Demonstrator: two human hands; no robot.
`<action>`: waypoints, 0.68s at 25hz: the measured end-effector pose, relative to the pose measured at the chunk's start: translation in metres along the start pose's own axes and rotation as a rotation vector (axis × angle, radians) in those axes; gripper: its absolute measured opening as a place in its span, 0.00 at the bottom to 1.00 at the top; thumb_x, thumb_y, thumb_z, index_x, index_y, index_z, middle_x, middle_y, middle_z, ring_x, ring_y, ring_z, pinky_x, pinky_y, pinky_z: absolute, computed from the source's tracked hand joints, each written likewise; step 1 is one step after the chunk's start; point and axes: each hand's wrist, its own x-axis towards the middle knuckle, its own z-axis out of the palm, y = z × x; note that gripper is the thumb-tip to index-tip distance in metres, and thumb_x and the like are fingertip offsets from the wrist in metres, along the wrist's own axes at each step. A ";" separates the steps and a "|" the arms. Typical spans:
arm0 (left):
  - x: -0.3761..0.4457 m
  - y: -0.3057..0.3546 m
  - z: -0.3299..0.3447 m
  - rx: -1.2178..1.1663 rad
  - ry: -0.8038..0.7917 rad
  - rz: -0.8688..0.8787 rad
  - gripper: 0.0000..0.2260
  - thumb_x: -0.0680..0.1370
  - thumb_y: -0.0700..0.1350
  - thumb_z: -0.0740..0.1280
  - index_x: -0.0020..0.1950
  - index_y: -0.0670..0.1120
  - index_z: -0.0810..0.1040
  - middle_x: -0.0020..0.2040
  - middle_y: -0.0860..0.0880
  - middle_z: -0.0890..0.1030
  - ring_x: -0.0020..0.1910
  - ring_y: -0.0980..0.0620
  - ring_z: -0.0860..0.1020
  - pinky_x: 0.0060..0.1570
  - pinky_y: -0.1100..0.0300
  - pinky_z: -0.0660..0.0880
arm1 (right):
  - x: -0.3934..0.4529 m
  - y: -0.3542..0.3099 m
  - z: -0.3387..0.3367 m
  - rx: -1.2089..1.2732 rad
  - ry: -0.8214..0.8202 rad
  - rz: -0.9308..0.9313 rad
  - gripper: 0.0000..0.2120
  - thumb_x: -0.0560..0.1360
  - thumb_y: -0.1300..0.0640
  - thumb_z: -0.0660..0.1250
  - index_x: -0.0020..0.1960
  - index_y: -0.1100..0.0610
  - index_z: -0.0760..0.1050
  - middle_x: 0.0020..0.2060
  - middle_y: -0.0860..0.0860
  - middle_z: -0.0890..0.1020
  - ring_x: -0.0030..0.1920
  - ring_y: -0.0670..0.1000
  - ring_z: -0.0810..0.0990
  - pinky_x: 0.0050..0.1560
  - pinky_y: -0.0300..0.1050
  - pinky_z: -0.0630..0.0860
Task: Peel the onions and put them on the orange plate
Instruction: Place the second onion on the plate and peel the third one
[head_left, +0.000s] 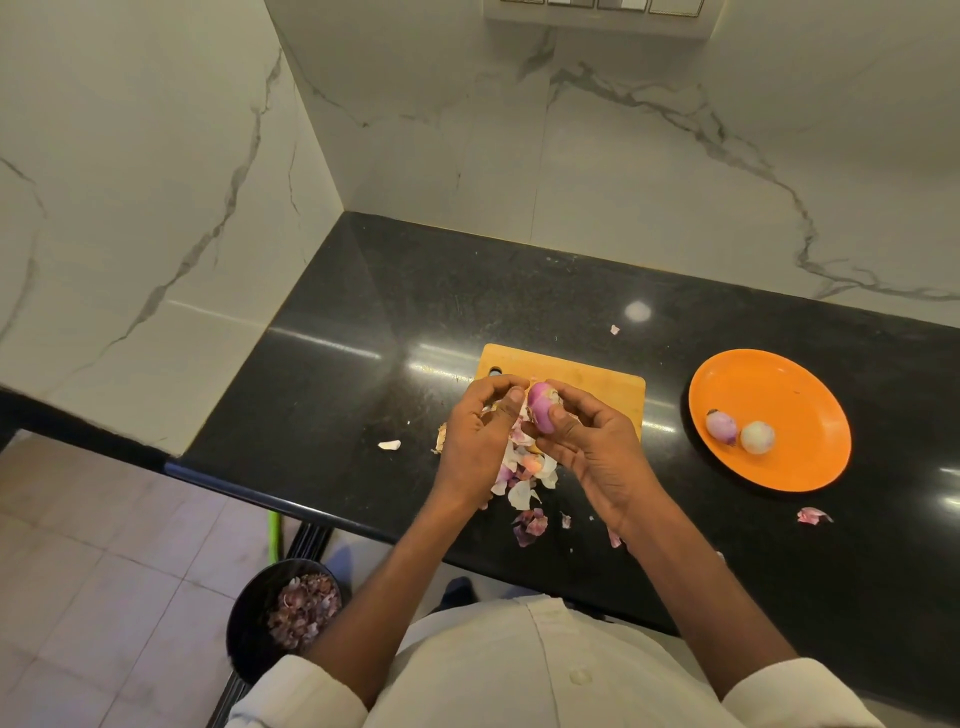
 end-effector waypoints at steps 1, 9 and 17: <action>0.001 0.000 -0.002 -0.002 -0.033 0.020 0.09 0.86 0.44 0.67 0.65 0.46 0.82 0.59 0.52 0.85 0.60 0.58 0.83 0.57 0.64 0.79 | 0.000 -0.001 0.000 -0.018 -0.002 -0.009 0.18 0.78 0.62 0.71 0.68 0.59 0.80 0.60 0.56 0.86 0.58 0.58 0.87 0.53 0.49 0.85; 0.003 -0.005 -0.008 0.344 -0.180 0.248 0.15 0.86 0.42 0.67 0.72 0.46 0.77 0.64 0.49 0.82 0.63 0.53 0.82 0.63 0.56 0.81 | 0.002 -0.002 -0.006 -0.013 -0.006 -0.022 0.13 0.82 0.63 0.68 0.65 0.59 0.82 0.59 0.55 0.87 0.60 0.54 0.86 0.54 0.45 0.84; 0.001 -0.001 0.009 0.425 -0.076 0.196 0.06 0.82 0.44 0.70 0.57 0.46 0.75 0.48 0.48 0.79 0.44 0.49 0.79 0.43 0.47 0.80 | 0.003 0.002 -0.004 -0.025 -0.038 -0.023 0.21 0.75 0.58 0.71 0.67 0.62 0.81 0.61 0.57 0.86 0.61 0.56 0.86 0.61 0.51 0.84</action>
